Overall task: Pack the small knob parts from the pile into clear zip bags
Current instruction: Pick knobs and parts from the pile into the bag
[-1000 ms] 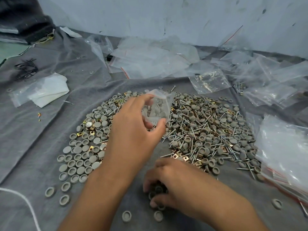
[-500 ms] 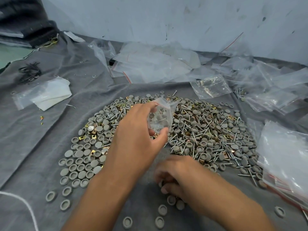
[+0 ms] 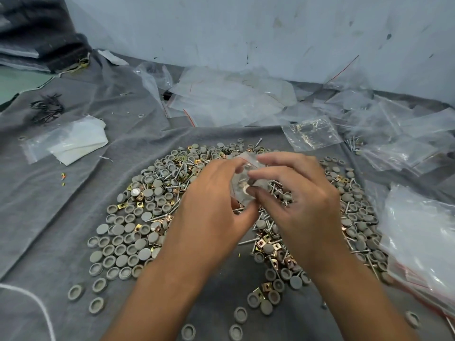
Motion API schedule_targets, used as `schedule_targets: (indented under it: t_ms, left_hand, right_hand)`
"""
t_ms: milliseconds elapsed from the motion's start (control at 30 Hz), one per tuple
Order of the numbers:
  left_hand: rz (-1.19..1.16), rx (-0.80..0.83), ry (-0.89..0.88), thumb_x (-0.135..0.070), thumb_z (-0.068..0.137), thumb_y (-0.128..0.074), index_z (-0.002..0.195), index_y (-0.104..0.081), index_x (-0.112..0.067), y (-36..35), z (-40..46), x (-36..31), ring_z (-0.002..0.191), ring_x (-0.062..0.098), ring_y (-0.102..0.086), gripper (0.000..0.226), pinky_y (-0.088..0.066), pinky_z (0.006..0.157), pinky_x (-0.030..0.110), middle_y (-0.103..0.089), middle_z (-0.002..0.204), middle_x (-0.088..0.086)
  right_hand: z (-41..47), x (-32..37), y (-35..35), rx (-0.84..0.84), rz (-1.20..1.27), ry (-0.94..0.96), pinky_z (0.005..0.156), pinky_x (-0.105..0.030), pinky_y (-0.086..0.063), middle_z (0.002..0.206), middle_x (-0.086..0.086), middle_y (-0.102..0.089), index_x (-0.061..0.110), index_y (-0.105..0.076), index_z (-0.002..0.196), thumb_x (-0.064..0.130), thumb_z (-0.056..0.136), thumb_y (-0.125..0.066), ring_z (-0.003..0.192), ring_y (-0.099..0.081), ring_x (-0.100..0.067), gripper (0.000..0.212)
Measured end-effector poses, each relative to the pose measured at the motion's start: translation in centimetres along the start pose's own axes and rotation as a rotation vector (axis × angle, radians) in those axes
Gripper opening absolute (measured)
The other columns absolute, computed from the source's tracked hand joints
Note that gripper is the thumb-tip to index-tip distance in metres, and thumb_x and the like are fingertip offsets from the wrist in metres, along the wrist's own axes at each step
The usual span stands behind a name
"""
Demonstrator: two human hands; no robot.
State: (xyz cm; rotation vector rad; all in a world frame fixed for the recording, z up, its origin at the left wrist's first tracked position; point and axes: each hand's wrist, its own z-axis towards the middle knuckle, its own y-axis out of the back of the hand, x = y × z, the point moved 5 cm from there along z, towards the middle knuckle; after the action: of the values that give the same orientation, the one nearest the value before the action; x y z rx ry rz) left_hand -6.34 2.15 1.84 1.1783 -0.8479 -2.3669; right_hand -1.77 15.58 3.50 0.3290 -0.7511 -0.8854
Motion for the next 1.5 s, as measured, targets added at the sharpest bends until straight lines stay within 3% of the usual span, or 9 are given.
schedule_targets:
  t_ms: [167,233,367,500,933,1100,1167,1333,1500]
  left_hand:
    - [0.013,-0.011,0.052,-0.038,0.080,-0.076,0.126,-0.058,-0.026,0.7,0.1,0.8,0.069,0.000,-0.058,0.051,-0.039,0.079,0.006,-0.057,0.110,-0.017]
    - [0.009,-0.030,0.073,-0.035,0.081,-0.078,0.126,-0.059,-0.024,1.0,0.1,1.0,0.070,0.000,-0.059,0.050,-0.038,0.077,0.004,-0.058,0.110,-0.016]
    - [-0.021,-0.070,0.119,-0.033,0.081,-0.078,0.122,-0.060,-0.024,1.4,0.2,1.3,0.071,0.002,-0.060,0.046,-0.037,0.074,0.003,-0.059,0.110,-0.015]
    - [0.008,-0.058,0.112,-0.036,0.082,-0.077,0.122,-0.059,-0.025,1.2,0.1,1.2,0.070,0.001,-0.060,0.046,-0.038,0.076,0.005,-0.058,0.112,-0.016]
    - [0.010,-0.041,0.113,-0.037,0.083,-0.076,0.122,-0.058,-0.026,1.0,0.1,1.2,0.071,0.000,-0.060,0.045,-0.038,0.073,0.005,-0.058,0.113,-0.015]
    - [0.025,-0.033,0.110,-0.035,0.083,-0.077,0.123,-0.058,-0.024,1.1,0.1,1.2,0.070,-0.001,-0.060,0.046,-0.038,0.076,0.005,-0.058,0.112,-0.015]
    - [0.029,-0.021,0.106,-0.035,0.083,-0.077,0.124,-0.057,-0.025,1.0,0.1,1.2,0.070,-0.001,-0.060,0.047,-0.039,0.076,0.006,-0.057,0.112,-0.015]
    - [0.047,0.005,0.067,-0.036,0.081,-0.078,0.126,-0.055,-0.028,0.5,0.0,0.7,0.069,-0.002,-0.057,0.051,-0.040,0.075,0.007,-0.055,0.113,-0.018]
    - [0.037,-0.004,0.012,-0.034,0.081,-0.076,0.125,-0.056,-0.027,0.0,-0.1,0.0,0.076,-0.001,-0.054,0.049,-0.037,0.077,0.005,-0.055,0.113,-0.016]
  right_hand:
    - [0.0,0.1,1.7,0.049,0.016,-0.040,0.081,-0.011,-0.043,0.103,0.013,-0.065,0.023,-0.073,0.102,0.023,0.090,-0.075,0.093,-0.061,-0.004,0.012]
    - [-0.6,-0.3,1.8,0.257,0.029,-0.116,0.074,-0.007,-0.042,0.092,0.024,-0.063,0.033,-0.070,0.096,0.031,0.086,-0.074,0.083,-0.060,0.000,0.011]
    - [-4.1,-1.2,-1.1,0.992,-0.074,-0.257,0.075,-0.013,-0.044,0.097,0.026,-0.059,0.040,-0.066,0.097,0.041,0.073,-0.087,0.090,-0.056,0.006,0.032]
    - [-6.3,-0.3,-3.1,1.209,-0.187,-0.169,0.097,-0.027,-0.046,0.114,0.022,-0.053,0.039,-0.063,0.115,0.041,0.069,-0.089,0.110,-0.046,0.002,0.052]
    - [-6.0,0.5,-3.0,1.097,-0.238,-0.193,0.083,-0.035,-0.052,0.105,0.014,-0.044,0.035,-0.059,0.095,0.032,0.086,-0.072,0.092,-0.059,-0.011,0.016]
    - [-5.4,-0.8,-2.1,0.963,-0.136,-0.277,0.076,-0.025,-0.054,0.097,0.016,-0.055,0.036,-0.061,0.080,0.019,0.083,-0.069,0.083,-0.061,-0.002,0.018]
    - [-4.3,-1.8,-0.8,0.811,-0.043,-0.343,0.068,-0.015,-0.051,0.090,0.017,-0.064,0.035,-0.063,0.074,0.018,0.082,-0.077,0.081,-0.065,0.002,0.024]
    - [-0.9,-0.6,3.1,-0.004,0.347,-0.195,0.069,-0.036,-0.059,0.095,0.005,-0.074,0.021,-0.072,0.090,0.009,0.087,-0.081,0.086,-0.073,-0.021,0.015]
    - [-0.5,1.1,0.7,-0.124,0.049,0.037,0.079,-0.024,-0.053,0.099,0.000,-0.070,0.008,-0.075,0.088,0.007,0.087,-0.082,0.096,-0.066,-0.012,0.007]
